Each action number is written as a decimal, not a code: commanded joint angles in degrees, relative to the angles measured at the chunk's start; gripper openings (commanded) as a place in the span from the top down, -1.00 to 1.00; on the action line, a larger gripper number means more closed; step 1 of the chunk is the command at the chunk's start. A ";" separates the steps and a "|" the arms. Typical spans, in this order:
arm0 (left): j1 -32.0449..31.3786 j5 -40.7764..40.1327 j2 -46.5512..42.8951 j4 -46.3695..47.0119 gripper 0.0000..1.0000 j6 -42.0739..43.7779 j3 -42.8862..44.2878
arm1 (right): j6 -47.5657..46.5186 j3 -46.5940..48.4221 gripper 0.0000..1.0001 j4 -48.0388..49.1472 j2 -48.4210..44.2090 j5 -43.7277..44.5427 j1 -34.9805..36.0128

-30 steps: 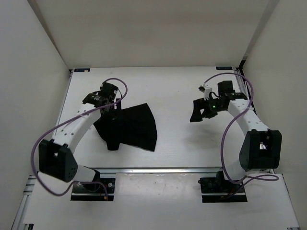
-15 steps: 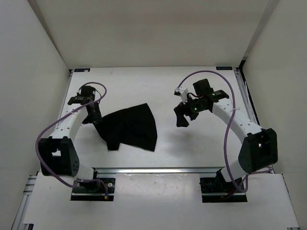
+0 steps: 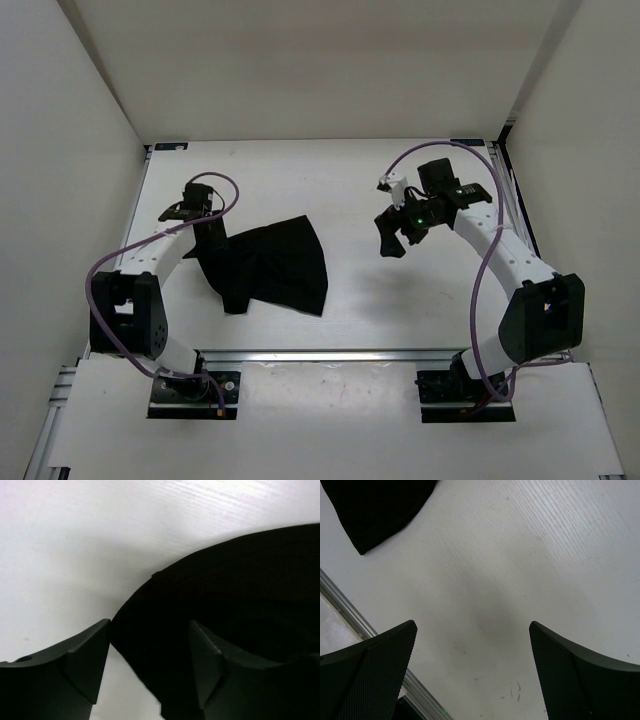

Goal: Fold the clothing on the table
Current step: Flatten the skirt out

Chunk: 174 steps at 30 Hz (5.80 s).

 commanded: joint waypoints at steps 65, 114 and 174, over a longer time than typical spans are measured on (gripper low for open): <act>-33.06 22.81 4.41 38.68 1.00 -37.06 34.02 | 13.26 -2.90 -0.99 12.10 -17.44 -1.21 -7.08; -40.97 -6.89 7.92 29.10 1.00 -26.25 47.19 | 36.73 -11.52 -0.95 47.69 -9.54 27.53 16.39; -23.13 12.87 -5.88 50.38 1.00 -31.08 14.14 | 19.70 -0.20 1.00 36.27 -9.10 0.20 -5.76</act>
